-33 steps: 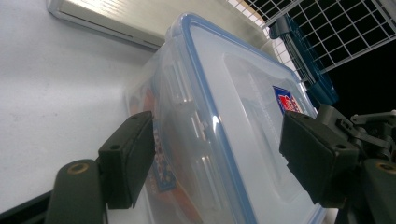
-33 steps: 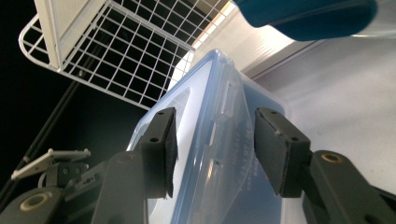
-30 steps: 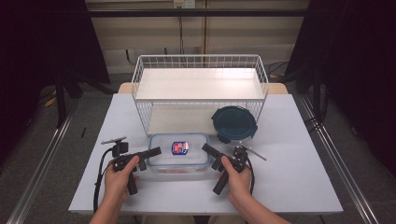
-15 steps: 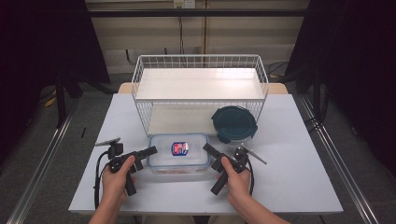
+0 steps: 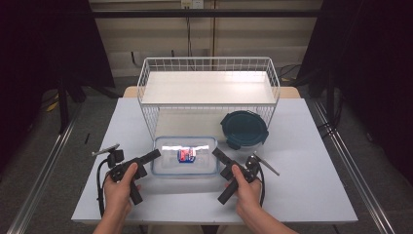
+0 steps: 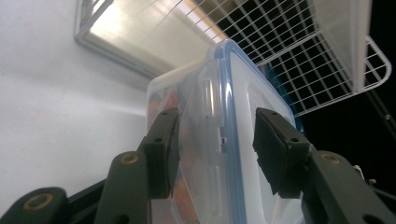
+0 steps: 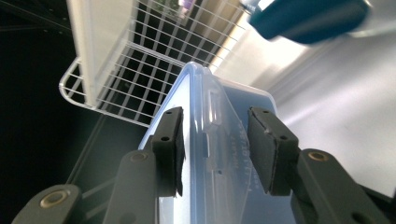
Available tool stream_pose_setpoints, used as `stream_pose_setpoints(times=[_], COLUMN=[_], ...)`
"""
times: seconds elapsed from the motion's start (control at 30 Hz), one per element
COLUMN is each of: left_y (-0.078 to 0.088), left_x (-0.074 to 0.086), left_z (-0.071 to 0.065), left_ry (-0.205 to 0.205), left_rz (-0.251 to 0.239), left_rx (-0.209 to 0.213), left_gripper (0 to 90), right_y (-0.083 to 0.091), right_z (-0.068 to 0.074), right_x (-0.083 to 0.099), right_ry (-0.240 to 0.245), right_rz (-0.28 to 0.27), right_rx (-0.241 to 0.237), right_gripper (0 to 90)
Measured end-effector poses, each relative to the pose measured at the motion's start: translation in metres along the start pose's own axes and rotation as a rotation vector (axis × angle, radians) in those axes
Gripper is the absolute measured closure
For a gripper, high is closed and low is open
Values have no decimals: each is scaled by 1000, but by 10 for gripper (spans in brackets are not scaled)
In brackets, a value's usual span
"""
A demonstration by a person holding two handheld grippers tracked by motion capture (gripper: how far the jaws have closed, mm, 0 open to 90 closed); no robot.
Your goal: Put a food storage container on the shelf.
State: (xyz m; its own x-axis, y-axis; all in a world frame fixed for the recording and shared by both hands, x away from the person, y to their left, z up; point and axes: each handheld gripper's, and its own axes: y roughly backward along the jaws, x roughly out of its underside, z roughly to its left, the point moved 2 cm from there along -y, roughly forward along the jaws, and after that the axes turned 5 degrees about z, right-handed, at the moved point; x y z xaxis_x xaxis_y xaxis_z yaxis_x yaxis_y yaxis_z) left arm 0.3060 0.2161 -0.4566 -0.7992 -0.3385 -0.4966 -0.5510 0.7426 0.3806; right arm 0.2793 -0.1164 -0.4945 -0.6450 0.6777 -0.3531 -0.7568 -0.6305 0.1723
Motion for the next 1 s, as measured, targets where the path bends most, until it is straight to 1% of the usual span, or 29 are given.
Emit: stream_pose_setpoints(times=[0.03,0.1,0.13,0.17,0.23,0.27,0.3,0.33,0.37,0.4,0.43,0.47,0.5,0.53,0.57,0.6,0.63,0.67,0.7,0.77,0.8,0.83,0.87,0.9,0.93,0.97,1.0], left_y=[1,4,4,4,5,6,6,7,7,7,8,7,8,8,9,9,9,9,9,8,8,8,7,7,7,7,7], left_x=[0,-1,-1,-1,-2,-2,-2,-2,-4,-4,-4,-5,-6,-6,-7,-9,-9,-10,-10,-12,-13,-14,-14,-15,-17,-17,-17], left_z=[-5,-9,-9,-14,-16,-19,-21,-24,-28,-28,-31,-34,-36,-39,-42,-46,-46,-49,-52,-56,-59,-61,-64,-66,-70,-70,-73], left_ry=[2,-3,-3,4,-4,2,-10,-9,-11,-11,-17,-10,-21,-22,-25,-42,-42,-32,-42,-36,-35,-46,-43,-46,-49,-49,-52], left_rz=[-21,-23,-23,-52,-51,-71,-80,-74,-98,-98,-96,-114,-116,-116,-122,-128,-128,-129,-141,-140,-150,-145,-146,-152,-155,-155,-162], left_rx=[12,22,22,28,34,36,34,11,39,39,44,41,51,56,51,61,61,62,68,83,87,91,93,92,97,97,103], left_gripper=[519,518,518,519,518,518,519,519,522,522,522,522,522,522,522,522,522,522,523,523,523,523,523,524,525,526,526], right_y=[3,5,6,7,8,8,9,10,12,12,12,15,15,16,17,19,19,21,23,24,26,26,27,29,30,30,31], right_z=[7,12,15,17,20,22,24,25,28,28,29,34,34,36,38,42,42,43,49,50,53,54,56,57,59,59,61], right_x=[-3,-5,-6,-7,-9,-10,-11,-12,-14,-14,-15,-17,-17,-19,-21,-24,-24,-25,-29,-30,-33,-34,-36,-38,-41,-41,-42], right_ry=[7,14,14,18,23,19,27,27,31,31,28,52,52,57,53,72,72,74,79,86,86,92,90,92,96,96,94], right_rz=[-22,-29,-38,-47,-49,-59,-59,-59,-63,-63,-72,-88,-88,-90,-101,-104,-104,-105,-111,-115,-126,-128,-136,-134,-146,-146,-147], right_rx=[-17,-24,-27,-36,-44,-52,-55,-59,-67,-67,-77,-83,-83,-86,-96,-102,-102,-101,-114,-113,-122,-125,-130,-123,-133,-133,-136], right_gripper=[584,585,587,588,588,591,590,590,590,590,590,590,590,590,592,591,591,591,592,593,594,593,593,593,594,594,593])
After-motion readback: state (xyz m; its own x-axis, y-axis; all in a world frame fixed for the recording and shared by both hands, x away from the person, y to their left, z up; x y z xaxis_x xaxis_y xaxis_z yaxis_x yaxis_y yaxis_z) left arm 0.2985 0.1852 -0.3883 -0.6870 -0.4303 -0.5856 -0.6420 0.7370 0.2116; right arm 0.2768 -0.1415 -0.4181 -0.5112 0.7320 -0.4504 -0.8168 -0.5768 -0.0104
